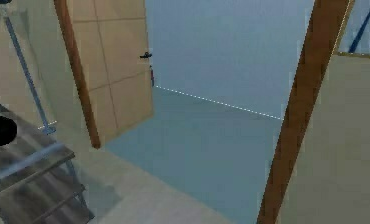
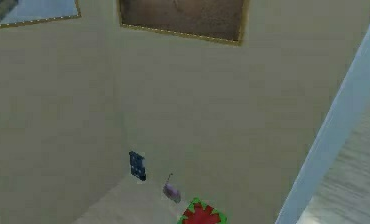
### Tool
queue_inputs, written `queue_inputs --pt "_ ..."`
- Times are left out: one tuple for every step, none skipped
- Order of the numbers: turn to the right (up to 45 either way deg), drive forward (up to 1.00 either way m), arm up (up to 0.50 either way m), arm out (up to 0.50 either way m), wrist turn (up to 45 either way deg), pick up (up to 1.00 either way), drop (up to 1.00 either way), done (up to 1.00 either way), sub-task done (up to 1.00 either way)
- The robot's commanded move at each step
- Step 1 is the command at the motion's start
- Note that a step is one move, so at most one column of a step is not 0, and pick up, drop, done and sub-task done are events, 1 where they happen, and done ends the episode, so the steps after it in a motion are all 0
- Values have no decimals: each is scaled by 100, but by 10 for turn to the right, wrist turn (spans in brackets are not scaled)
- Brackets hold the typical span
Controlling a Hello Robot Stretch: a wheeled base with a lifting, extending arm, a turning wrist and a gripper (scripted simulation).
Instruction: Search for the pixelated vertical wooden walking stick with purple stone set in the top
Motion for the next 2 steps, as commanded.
queue_inputs --pt "0 90 0 0 0 0 0 0 0" --pt "-60 0 0 0 0 0 0 0 0"
